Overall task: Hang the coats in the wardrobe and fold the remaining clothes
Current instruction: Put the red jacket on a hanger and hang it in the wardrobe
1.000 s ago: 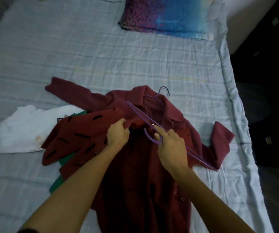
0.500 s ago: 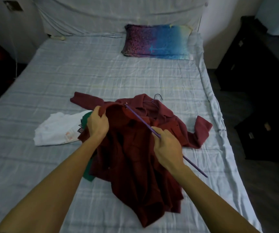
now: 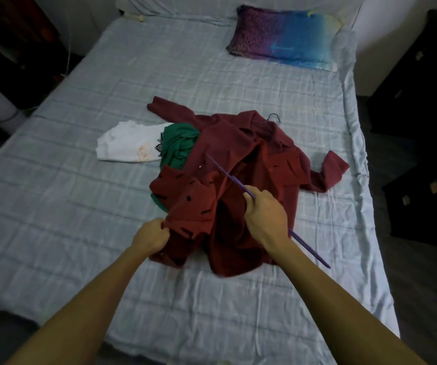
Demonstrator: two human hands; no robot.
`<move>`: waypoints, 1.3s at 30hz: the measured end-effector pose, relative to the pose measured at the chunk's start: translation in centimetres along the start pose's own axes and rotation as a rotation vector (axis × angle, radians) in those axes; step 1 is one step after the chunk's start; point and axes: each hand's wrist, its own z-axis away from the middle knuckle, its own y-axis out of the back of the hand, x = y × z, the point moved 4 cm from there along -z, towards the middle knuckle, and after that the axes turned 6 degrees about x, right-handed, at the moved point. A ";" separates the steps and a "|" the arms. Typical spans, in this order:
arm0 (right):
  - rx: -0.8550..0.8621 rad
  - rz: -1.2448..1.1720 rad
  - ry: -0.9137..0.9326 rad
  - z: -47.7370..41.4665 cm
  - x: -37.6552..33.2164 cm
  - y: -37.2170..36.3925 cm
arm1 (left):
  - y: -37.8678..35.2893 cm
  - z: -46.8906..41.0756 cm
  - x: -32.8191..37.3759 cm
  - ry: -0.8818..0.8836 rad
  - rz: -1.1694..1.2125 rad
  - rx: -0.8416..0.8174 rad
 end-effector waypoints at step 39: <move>-0.088 -0.008 -0.131 4.6 4.2 -6.1 | -14.1 -7.2 7.0 0.016 0.401 0.068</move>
